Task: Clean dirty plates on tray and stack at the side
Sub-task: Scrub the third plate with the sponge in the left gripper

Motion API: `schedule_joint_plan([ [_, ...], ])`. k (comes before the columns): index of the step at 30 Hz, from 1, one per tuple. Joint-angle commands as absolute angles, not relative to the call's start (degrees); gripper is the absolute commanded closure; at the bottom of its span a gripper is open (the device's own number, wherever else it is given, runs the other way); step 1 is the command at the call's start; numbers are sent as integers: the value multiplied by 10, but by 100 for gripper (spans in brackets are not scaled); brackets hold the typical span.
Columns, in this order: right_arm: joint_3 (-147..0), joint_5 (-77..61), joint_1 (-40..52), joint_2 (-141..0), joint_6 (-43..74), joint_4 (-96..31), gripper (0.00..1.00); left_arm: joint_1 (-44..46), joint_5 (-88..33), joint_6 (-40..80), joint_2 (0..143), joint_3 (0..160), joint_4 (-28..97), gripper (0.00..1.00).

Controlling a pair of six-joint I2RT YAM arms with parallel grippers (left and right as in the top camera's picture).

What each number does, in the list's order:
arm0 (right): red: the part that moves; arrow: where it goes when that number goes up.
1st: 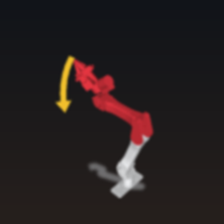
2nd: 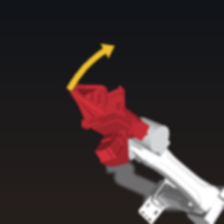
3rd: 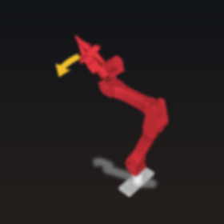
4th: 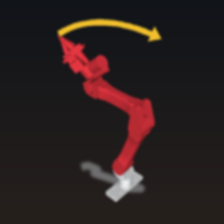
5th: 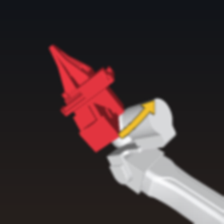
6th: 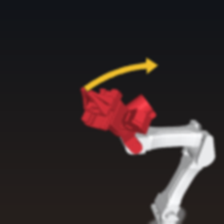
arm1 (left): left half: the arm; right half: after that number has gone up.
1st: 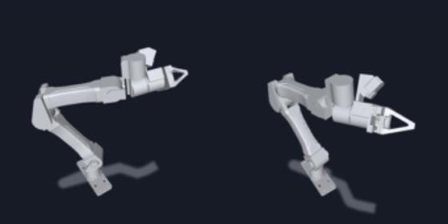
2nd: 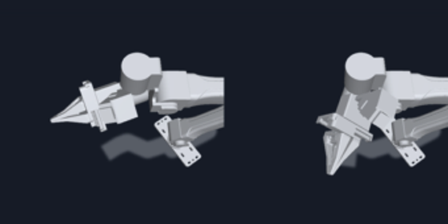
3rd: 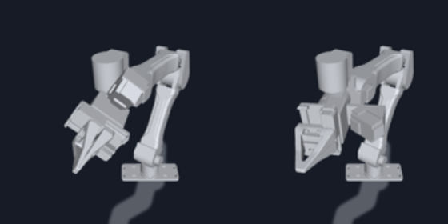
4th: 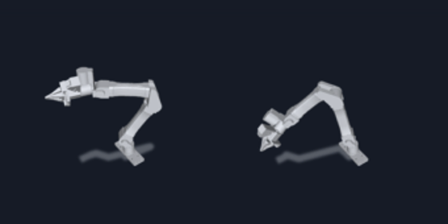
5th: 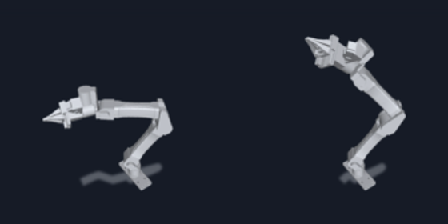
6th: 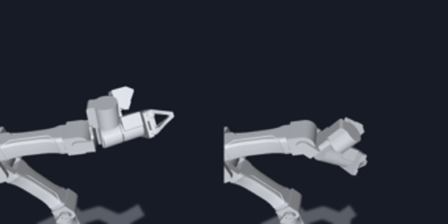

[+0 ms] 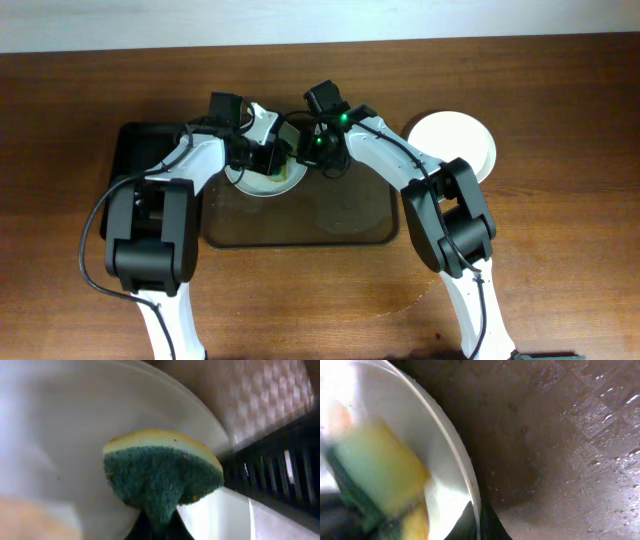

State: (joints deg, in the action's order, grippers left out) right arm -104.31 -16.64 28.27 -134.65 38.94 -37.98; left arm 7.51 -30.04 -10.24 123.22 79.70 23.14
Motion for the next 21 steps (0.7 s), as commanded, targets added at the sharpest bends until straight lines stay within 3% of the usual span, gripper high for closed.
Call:
schedule_joint_plan([
  [1,-1044,-161,280,-1365,384,-377,96,50,-131,5,1287,767,165,99],
  [3,-1044,-161,280,-1365,384,-377,96,41,33,67,1287,767,137,99],
  [6,-1044,-161,280,-1365,384,-377,96,41,85,75,1287,767,246,99],
  [9,-1044,-161,280,-1365,384,-375,96,42,1,67,1287,766,369,99],
  [12,-1044,-161,280,-1365,384,-374,96,42,-228,-70,1287,766,431,99],
  [15,-1044,-161,280,-1365,384,-375,96,42,-353,-106,1287,767,389,99],
  [17,-1044,-161,280,-1365,383,-375,96,42,-345,-102,1287,767,325,99],
  [21,-1044,-161,280,-1365,382,-375,96,33,-149,53,1287,767,170,99],
])
